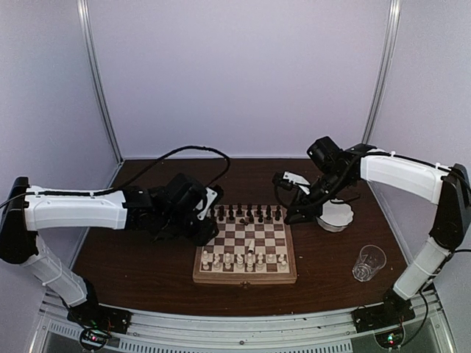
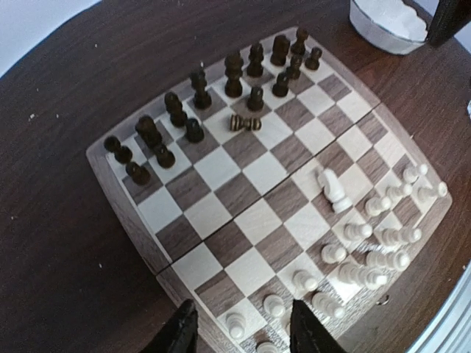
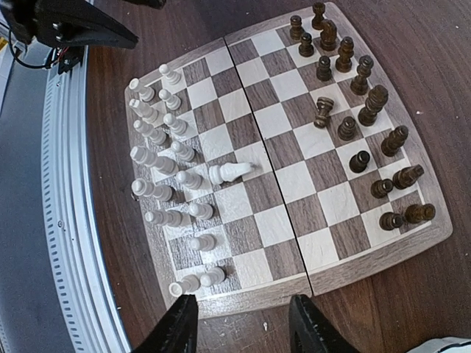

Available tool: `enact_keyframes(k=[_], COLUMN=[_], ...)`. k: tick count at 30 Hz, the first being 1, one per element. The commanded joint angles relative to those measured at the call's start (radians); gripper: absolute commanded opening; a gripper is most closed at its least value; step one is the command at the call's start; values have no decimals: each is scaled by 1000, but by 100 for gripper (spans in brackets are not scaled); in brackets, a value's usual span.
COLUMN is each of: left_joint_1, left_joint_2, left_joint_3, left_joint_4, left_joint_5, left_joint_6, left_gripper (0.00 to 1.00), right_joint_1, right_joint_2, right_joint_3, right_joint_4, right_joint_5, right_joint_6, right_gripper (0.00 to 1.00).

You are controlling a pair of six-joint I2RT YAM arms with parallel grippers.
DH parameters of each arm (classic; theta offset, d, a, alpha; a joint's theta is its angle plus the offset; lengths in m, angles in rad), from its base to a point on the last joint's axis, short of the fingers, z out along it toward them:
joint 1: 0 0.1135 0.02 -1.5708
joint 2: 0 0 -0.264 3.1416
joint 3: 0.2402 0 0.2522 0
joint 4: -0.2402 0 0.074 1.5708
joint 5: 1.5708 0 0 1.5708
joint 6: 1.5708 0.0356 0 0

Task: Set up the chess pieces on the board
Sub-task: Place the pawn on a2, then pick up the knight from the chessboard.

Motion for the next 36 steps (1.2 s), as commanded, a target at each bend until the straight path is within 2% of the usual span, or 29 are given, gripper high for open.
enact_keyframes(k=[1,6,12,15,19,24,36], left_joint_1=[17,59,102,120,143,151,151], left_joint_2=[0,-11,-58,-95,-132,-149,-153], left_joint_3=[79,70,4,-42,-82,-97,-85], left_joint_4=[0,36,77,84,89,91,53], left_joint_5=[-23,30,75,84,112,149,149], left_joint_6=[-7,-94,-179,-208,-222,-220,-225], left_gripper=[44,45,46,46,48,48,49], right_joint_1=[59,145,206,231,241,240,254], right_joint_2=[62,177,304,367,377,357,452], right_joint_3=[77,192,277,348,345,309,386], right_joint_4=[-24,-60,-70,-127,-164,-145,-164], right_joint_5=[97,181,200,186,148,189,262], right_joint_6=[-13,-7,-14,-30,-141,-337,-526], right_gripper=[43,37,36,36,41,47,48])
